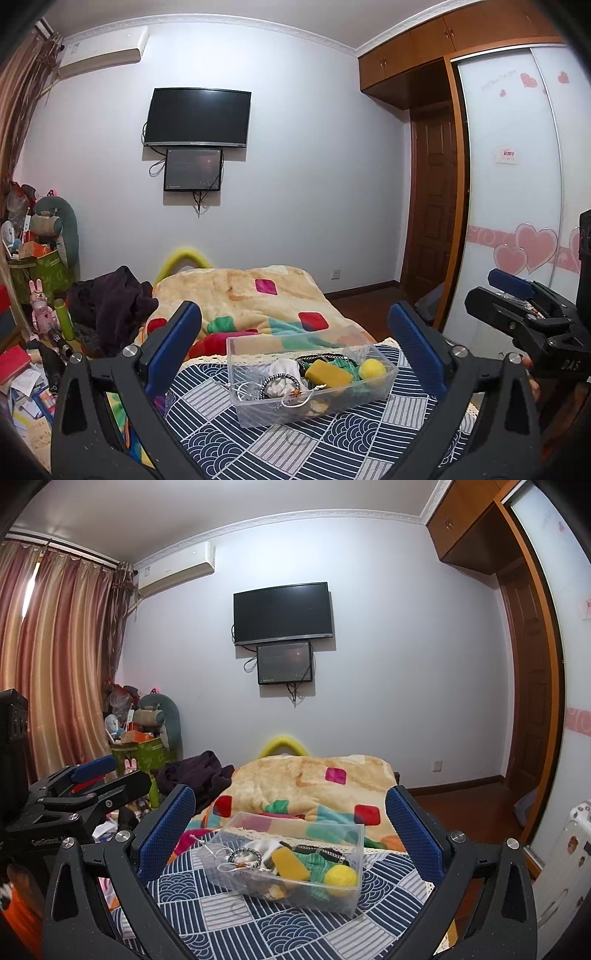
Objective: Organize soft objects
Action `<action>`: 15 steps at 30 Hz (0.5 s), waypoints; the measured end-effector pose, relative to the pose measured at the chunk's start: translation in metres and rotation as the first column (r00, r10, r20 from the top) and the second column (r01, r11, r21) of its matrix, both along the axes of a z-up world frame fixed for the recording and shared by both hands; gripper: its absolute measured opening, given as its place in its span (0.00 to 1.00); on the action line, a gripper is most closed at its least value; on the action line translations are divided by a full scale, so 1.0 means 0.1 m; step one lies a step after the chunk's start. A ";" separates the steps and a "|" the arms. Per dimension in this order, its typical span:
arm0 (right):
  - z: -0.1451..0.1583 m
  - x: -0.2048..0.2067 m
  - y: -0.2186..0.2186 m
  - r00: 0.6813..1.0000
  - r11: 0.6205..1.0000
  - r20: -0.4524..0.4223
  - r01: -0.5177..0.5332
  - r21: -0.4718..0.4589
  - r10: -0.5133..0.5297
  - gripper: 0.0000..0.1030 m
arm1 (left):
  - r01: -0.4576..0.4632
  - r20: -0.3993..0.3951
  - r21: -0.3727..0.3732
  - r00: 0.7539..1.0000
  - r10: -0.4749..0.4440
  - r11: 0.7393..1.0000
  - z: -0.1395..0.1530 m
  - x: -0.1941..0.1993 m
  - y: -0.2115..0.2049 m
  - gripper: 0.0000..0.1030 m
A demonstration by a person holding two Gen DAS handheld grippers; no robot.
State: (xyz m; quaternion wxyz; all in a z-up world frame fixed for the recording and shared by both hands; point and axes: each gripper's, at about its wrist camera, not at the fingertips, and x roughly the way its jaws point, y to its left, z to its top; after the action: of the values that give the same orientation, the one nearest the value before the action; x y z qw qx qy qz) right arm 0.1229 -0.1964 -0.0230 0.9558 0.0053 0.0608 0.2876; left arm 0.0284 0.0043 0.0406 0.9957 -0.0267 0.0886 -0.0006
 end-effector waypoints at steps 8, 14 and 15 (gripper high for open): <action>0.00 -0.01 -0.01 1.000 1.000 -0.002 -0.001 0.004 0.001 1.00 | 0.004 -0.005 0.000 1.000 -0.004 1.000 0.00 0.01 -0.02 1.00; 0.01 -0.02 -0.02 1.000 1.000 -0.003 -0.001 0.005 0.001 1.00 | 0.011 -0.012 0.000 1.000 -0.011 1.000 0.01 0.02 -0.01 1.00; 0.00 -0.02 -0.02 1.000 1.000 -0.002 -0.001 0.005 0.001 1.00 | 0.013 -0.015 -0.003 1.000 -0.013 1.000 0.00 0.02 -0.01 1.00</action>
State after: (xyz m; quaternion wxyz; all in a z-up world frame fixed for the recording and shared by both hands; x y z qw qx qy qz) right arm 0.1207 -0.1983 -0.0227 0.9556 0.0080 0.0607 0.2882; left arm 0.0302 0.0038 0.0411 0.9949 -0.0273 0.0964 -0.0070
